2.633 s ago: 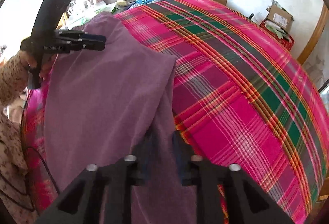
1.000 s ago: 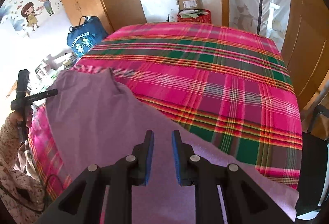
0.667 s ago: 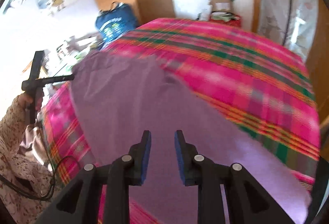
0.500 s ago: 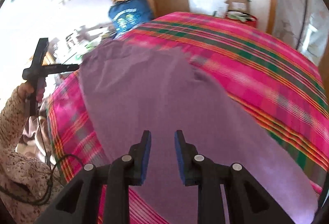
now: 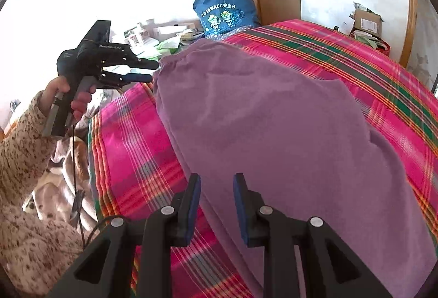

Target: Fold clothes

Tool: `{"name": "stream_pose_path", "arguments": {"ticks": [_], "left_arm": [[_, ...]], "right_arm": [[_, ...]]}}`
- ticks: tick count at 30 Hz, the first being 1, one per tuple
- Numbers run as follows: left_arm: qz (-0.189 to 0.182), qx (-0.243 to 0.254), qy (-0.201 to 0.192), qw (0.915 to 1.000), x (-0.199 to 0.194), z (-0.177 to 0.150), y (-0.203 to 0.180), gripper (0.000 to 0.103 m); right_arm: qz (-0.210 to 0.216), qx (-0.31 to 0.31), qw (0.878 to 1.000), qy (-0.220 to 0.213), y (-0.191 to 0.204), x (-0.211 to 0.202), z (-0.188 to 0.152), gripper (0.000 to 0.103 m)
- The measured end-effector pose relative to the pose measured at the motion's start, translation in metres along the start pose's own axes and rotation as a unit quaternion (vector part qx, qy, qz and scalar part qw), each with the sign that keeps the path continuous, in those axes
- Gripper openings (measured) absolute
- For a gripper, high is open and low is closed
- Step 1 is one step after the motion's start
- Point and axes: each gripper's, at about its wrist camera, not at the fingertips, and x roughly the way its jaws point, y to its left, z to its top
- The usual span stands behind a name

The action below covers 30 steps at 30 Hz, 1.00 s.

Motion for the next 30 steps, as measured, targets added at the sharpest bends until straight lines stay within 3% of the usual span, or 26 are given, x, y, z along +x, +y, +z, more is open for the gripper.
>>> {"name": "stream_pose_path", "arguments": {"ticks": [11, 15, 21, 30], "left_arm": [[-0.039, -0.077, 0.009, 0.9962, 0.006, 0.004, 0.018, 0.06], [-0.044, -0.081, 0.012, 0.9956, 0.01, 0.004, 0.018, 0.061], [-0.017, -0.07, -0.004, 0.9974, 0.005, 0.004, 0.017, 0.061], [-0.041, -0.107, -0.016, 0.9933, 0.012, 0.009, 0.021, 0.068]], "right_arm": [[0.017, 0.011, 1.0, -0.023, 0.004, 0.011, 0.022, 0.027], [0.028, 0.012, 0.999, -0.026, 0.009, 0.015, 0.023, 0.027], [0.035, 0.012, 0.999, -0.025, 0.012, 0.018, 0.024, 0.027], [0.047, 0.024, 0.998, -0.024, 0.015, 0.022, 0.026, 0.027]]}}
